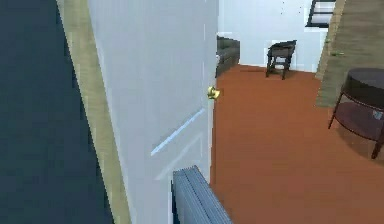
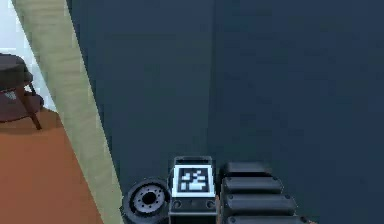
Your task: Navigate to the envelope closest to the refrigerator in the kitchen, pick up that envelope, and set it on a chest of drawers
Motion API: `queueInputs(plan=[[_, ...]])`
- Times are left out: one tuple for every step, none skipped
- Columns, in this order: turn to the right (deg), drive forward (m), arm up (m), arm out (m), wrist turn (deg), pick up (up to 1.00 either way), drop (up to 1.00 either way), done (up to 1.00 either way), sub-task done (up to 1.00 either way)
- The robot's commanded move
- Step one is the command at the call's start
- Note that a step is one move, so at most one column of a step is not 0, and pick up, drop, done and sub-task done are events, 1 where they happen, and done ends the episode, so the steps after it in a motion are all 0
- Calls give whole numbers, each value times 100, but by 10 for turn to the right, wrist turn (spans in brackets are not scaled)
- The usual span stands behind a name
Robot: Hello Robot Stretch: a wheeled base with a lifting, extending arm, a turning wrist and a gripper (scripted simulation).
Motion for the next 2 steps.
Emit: queueInputs(plan=[[180, 0, 0, 0, 0, 0, 0, 0, 0], [0, 10, 0, 0, 0, 0, 0, 0, 0]])
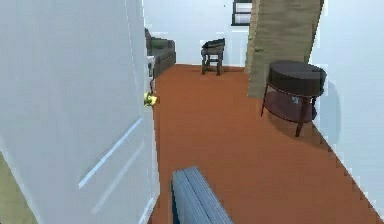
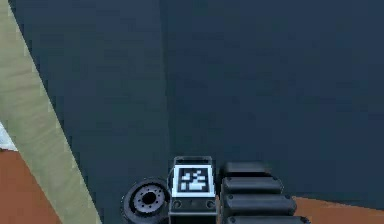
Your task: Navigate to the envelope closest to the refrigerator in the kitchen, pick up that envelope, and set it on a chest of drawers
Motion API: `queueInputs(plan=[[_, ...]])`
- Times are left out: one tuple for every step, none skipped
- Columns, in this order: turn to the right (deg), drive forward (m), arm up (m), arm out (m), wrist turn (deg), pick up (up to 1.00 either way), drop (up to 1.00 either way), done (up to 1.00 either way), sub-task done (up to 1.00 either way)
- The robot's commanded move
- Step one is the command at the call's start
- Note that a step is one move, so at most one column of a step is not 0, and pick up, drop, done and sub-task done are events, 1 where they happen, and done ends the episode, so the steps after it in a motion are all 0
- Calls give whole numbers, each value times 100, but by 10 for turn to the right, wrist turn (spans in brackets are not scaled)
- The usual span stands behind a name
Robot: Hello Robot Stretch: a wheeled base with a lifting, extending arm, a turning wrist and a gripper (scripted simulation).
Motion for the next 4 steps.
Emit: queueInputs(plan=[[-60, 0, 0, 0, 0, 0, 0, 0, 0], [0, 50, 0, 0, 0, 0, 0, 0, 0], [180, 0, 0, 0, 0, 0, 0, 0, 0], [0, 100, 0, 0, 0, 0, 0, 0, 0]])
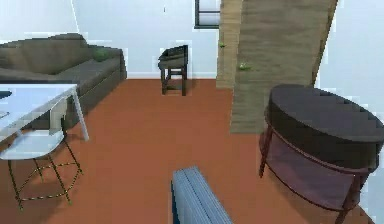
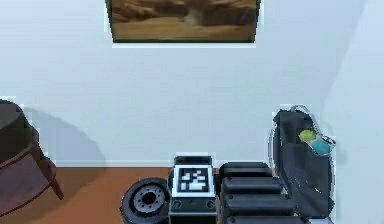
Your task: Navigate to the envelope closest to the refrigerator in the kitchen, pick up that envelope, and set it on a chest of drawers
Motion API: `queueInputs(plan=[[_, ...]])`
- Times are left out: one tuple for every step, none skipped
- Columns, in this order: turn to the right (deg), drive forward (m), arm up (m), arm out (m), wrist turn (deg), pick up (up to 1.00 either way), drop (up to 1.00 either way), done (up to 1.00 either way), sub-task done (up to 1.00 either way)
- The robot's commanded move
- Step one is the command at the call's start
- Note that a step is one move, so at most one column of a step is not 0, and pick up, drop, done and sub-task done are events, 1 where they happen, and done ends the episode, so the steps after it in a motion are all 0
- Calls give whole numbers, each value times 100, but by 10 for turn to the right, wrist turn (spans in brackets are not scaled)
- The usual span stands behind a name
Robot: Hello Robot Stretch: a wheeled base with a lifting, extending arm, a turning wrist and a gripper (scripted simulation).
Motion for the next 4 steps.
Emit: queueInputs(plan=[[0, 100, 0, 0, 0, 0, 0, 0, 0], [30, 0, 0, 0, 0, 0, 0, 0, 0], [0, 100, 0, 0, 0, 0, 0, 0, 0], [30, 0, 0, 0, 0, 0, 0, 0, 0]])
